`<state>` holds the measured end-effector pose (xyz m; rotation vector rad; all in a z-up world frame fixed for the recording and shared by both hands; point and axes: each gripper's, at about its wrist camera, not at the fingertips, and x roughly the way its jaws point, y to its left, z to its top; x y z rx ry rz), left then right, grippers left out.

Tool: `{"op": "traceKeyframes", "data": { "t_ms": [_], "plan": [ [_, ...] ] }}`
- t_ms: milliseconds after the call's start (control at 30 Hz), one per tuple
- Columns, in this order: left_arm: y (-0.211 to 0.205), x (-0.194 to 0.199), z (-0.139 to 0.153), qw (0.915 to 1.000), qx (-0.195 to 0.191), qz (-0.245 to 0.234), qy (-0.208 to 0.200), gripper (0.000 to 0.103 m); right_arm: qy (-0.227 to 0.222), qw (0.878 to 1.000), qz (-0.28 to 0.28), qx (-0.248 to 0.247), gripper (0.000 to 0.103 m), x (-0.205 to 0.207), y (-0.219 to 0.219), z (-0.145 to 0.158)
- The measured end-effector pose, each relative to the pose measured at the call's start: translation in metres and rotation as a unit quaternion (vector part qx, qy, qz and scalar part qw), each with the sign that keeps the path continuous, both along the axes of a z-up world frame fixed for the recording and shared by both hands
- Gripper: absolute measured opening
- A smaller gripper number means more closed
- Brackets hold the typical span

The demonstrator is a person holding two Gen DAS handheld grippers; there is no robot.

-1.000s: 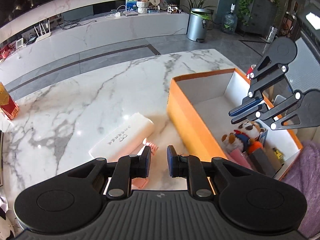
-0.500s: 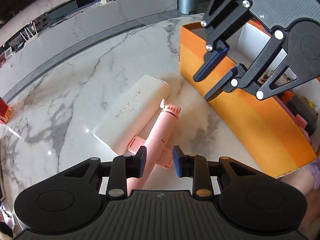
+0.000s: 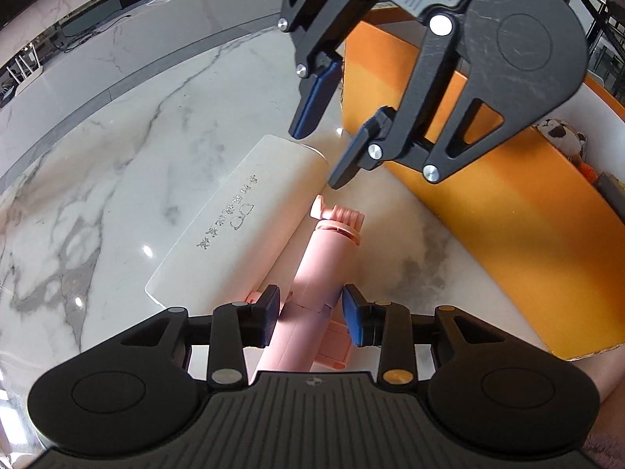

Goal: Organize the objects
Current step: 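Grasp the pink selfie stick with the left gripper while the right grasps the white glasses case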

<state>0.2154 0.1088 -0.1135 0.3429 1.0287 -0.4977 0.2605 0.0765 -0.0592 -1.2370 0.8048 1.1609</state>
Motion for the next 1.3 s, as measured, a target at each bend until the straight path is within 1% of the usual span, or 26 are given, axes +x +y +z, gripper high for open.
{"op": "traceKeyframes", "data": {
  "t_ms": [67, 133, 167, 233, 333, 367, 533, 700, 833, 900, 967, 1033, 1167, 1300],
  "plan": [
    [0.0, 0.0, -0.001, 1.0, 0.002, -0.008, -0.002, 0.04, 0.001, 1.0, 0.015, -0.01, 0.034, 0.005, 0.005, -0.005],
    [0.001, -0.001, 0.0, 0.9999, 0.005, -0.014, -0.004, 0.038, 0.006, 0.999, 0.029, -0.013, 0.052, 0.01, 0.009, -0.008],
    [0.001, -0.002, 0.001, 0.9998, 0.009, -0.017, -0.006, 0.036, 0.011, 0.999, 0.035, -0.009, 0.062, 0.012, 0.012, -0.009],
    [0.002, -0.006, 0.002, 0.9993, 0.026, -0.027, -0.008, 0.033, 0.021, 0.999, 0.041, -0.004, 0.063, 0.018, 0.02, -0.011],
    [0.012, -0.011, 0.004, 0.999, 0.031, -0.031, 0.005, 0.032, 0.032, 0.999, 0.043, 0.004, 0.063, 0.028, 0.033, -0.013],
    [0.016, -0.014, 0.005, 0.9988, 0.035, -0.033, 0.008, 0.032, 0.039, 0.998, 0.046, 0.004, 0.067, 0.03, 0.037, -0.015],
    [0.035, -0.029, 0.007, 0.9974, 0.055, -0.042, 0.019, 0.032, 0.038, 0.996, 0.077, -0.012, 0.068, 0.026, 0.052, -0.03],
    [0.046, -0.032, 0.007, 0.9975, 0.049, -0.038, 0.034, 0.032, 0.05, 0.995, 0.085, -0.024, 0.071, 0.026, 0.063, -0.044],
    [0.049, -0.031, 0.006, 0.9978, 0.045, -0.031, 0.039, 0.033, 0.056, 0.995, 0.074, -0.031, 0.072, 0.029, 0.069, -0.052],
    [0.049, -0.031, 0.004, 0.9976, 0.048, -0.028, 0.042, 0.034, 0.063, 0.996, 0.06, -0.03, 0.074, 0.031, 0.069, -0.051],
    [0.049, -0.032, 0.003, 0.9972, 0.052, -0.025, 0.046, 0.034, 0.063, 0.996, 0.046, -0.032, 0.073, 0.031, 0.07, -0.051],
    [0.051, -0.03, -0.001, 0.9968, 0.056, -0.017, 0.055, 0.034, 0.072, 0.996, 0.031, -0.037, 0.068, 0.03, 0.069, -0.051],
    [0.053, -0.034, 0.001, 0.9972, 0.054, -0.001, 0.051, 0.033, 0.072, 0.997, 0.011, -0.032, 0.065, 0.022, 0.065, -0.051],
    [0.051, -0.038, 0.005, 0.9971, 0.066, 0.003, 0.038, 0.031, 0.057, 0.998, 0.02, -0.024, 0.064, 0.01, 0.059, -0.047]
  ]
}}
